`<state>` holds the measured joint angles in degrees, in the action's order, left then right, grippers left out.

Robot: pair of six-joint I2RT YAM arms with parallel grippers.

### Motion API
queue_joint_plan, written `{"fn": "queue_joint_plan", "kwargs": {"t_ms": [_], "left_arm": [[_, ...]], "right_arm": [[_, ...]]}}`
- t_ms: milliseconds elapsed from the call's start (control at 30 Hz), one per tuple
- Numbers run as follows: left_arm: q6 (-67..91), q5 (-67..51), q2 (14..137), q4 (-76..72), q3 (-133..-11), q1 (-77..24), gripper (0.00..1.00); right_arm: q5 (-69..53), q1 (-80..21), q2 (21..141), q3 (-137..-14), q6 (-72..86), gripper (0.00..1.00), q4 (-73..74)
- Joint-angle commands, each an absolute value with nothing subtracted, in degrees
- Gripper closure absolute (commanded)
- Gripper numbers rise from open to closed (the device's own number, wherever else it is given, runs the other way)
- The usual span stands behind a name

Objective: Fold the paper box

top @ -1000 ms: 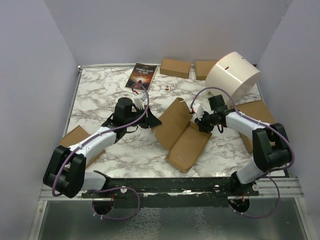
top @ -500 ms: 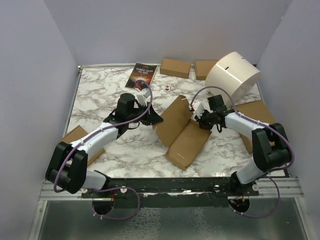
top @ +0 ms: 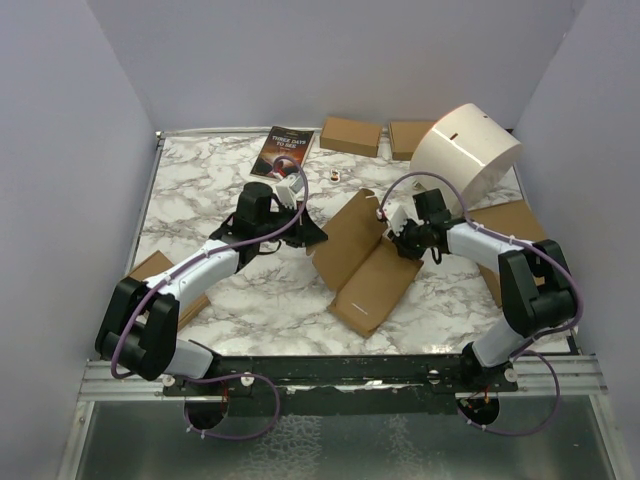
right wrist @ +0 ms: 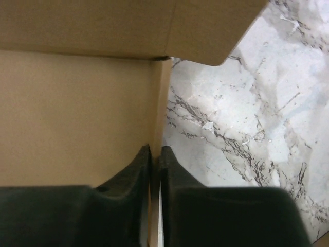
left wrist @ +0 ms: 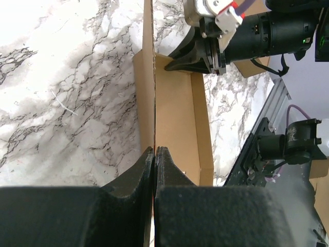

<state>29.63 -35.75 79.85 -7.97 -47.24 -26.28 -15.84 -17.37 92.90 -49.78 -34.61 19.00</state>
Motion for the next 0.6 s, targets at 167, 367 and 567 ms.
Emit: {"fn": "queue_joint_plan", "kwargs": {"t_ms": [167,367,567], "left_arm": [[26.8,-36.6,80.2,-5.5,-50.4,-26.7,1.00],[26.5,-36.6,81.2,-4.7,-51.5,-26.7,1.00],[25.8,-36.2,80.7,-3.5,-52.0,-26.7,1.00]], "right_arm": [[-2.0,-19.2,92.6,-45.6,-34.9,0.99,12.5],[-9.3,-19.2,93.6,-48.4,-33.6,0.86,17.9],[-14.4,-19.1,90.7,-50.3,-31.3,0.65,19.5]]}}
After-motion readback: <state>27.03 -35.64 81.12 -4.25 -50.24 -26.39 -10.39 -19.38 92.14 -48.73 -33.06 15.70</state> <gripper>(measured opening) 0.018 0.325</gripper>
